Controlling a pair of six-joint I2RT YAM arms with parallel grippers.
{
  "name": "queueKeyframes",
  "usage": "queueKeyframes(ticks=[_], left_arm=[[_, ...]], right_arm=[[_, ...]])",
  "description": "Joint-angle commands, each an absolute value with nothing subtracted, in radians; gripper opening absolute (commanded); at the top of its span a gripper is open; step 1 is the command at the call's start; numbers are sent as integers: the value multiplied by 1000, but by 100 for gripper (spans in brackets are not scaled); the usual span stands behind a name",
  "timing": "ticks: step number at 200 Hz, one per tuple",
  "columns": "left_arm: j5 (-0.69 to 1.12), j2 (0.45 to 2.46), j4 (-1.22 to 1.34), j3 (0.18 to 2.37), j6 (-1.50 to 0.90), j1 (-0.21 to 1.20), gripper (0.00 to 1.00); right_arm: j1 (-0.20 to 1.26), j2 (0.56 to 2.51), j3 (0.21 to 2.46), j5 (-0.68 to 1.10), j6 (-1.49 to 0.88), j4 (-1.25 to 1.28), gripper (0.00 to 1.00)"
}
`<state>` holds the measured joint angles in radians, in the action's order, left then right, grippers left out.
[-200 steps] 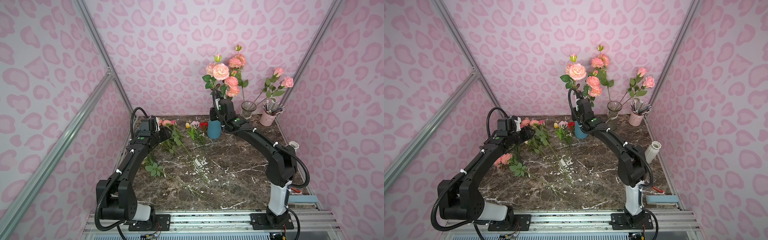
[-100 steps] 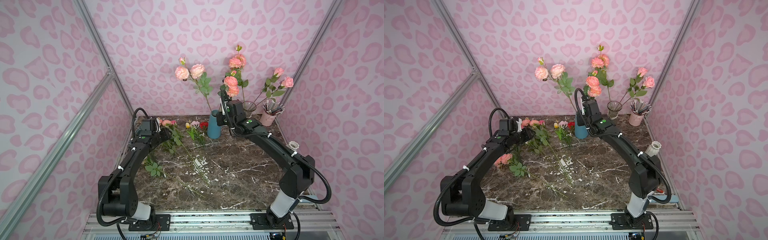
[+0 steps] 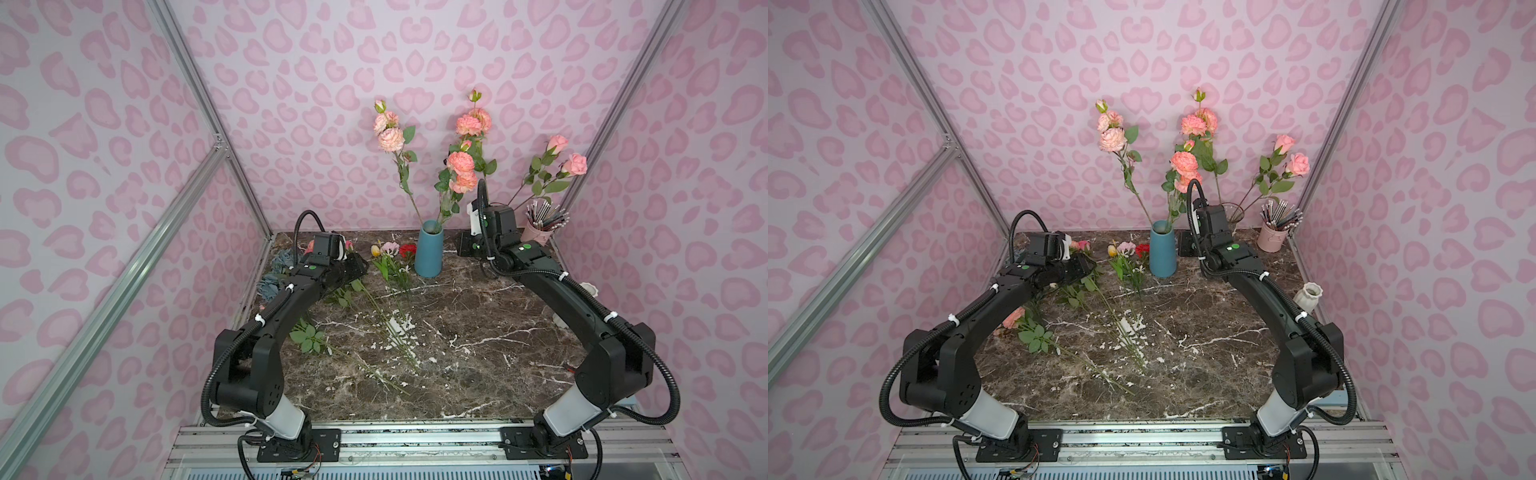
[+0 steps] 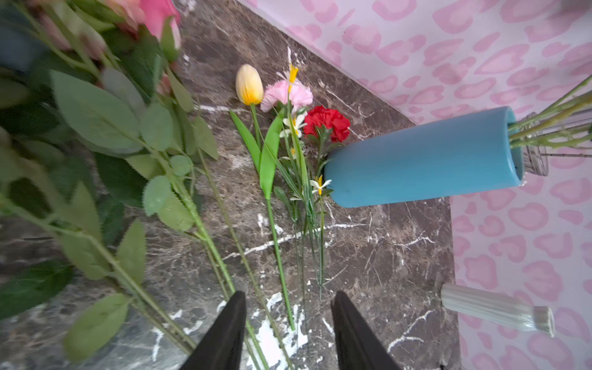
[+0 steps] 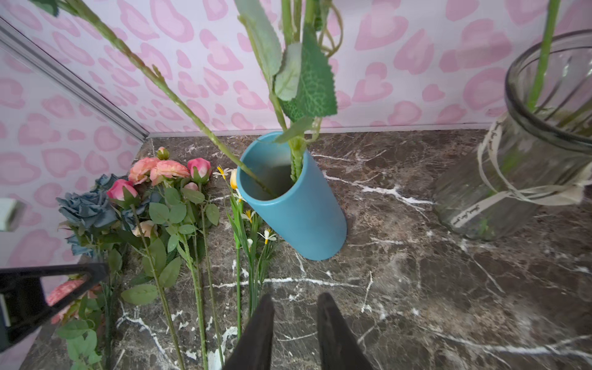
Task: Place the pink flowers into the vase
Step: Place the flower in the vase, then move the vase to the center of the board.
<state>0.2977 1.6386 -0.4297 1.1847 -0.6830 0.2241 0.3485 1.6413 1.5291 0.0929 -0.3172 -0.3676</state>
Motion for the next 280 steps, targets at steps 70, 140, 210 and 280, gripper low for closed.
queueKeyframes(ticks=[70,140,210,280], left_arm=[[560,1886,167,1161,-1247,303,46],[520,2041,243,1258,-1428,322,41],[501,2152,410,1278,-1586,322,35],[470,2240,396,1384,-1606,322,31]], right_arm=[[295,1751,1558,280,-409,-185,29],[294,1806,1620,185,-390,-212,30],[309,1841,1665,152,-359,-227,30],[323,1903,1727,141,-338,-261,30]])
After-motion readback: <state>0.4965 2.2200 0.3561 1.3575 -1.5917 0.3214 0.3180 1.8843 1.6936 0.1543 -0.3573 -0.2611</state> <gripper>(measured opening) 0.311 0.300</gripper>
